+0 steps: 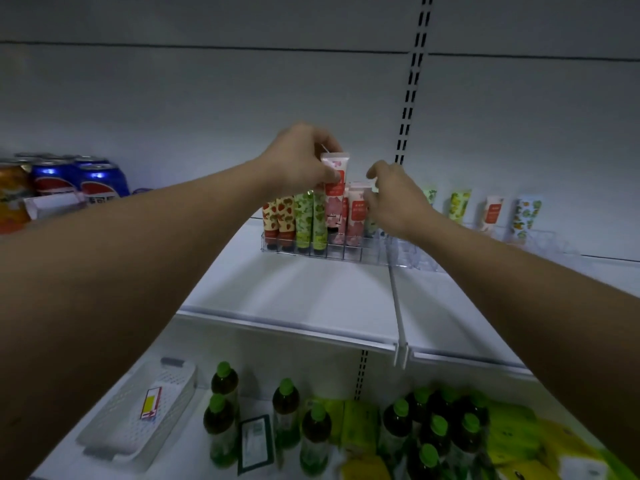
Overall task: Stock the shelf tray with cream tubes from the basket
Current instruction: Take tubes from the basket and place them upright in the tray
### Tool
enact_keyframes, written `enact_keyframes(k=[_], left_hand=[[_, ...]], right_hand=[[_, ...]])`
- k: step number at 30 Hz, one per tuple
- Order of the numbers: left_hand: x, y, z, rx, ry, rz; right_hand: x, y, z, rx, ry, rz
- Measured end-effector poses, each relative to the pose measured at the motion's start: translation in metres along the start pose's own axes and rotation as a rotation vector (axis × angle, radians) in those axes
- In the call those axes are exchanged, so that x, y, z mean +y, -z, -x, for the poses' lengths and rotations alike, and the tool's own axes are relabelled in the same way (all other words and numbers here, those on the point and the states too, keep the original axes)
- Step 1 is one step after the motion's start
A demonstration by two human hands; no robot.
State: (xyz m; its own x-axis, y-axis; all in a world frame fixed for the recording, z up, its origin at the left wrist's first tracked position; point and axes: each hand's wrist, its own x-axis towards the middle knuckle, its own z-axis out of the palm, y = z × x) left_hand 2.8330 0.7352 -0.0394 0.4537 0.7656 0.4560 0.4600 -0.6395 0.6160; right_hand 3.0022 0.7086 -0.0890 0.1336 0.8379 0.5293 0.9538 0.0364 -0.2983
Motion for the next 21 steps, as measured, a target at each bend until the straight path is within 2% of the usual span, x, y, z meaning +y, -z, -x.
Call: enact_keyframes(k=[2, 8, 11, 21], left_hand=[[0.006, 0.0, 0.004, 0.022, 0.001, -0.011], [0.019, -0.005, 0.015, 0.075, 0.014, -0.117], [0.019, -0.013, 0.019, 0.11, 0.026, -0.172], [0.01, -0.04, 0.005, 0.221, 0.025, -0.289]], right_hand=[[0.0, 0.006, 0.015, -0.045, 0.031, 0.038], [0.005, -0.001, 0.072, -0.411, 0.11, -0.044], [0.015, -0.015, 0.095, -0.527, 0.111, -0.017], [0.03, -0.034, 0.105, -0.487, 0.093, -0.063]])
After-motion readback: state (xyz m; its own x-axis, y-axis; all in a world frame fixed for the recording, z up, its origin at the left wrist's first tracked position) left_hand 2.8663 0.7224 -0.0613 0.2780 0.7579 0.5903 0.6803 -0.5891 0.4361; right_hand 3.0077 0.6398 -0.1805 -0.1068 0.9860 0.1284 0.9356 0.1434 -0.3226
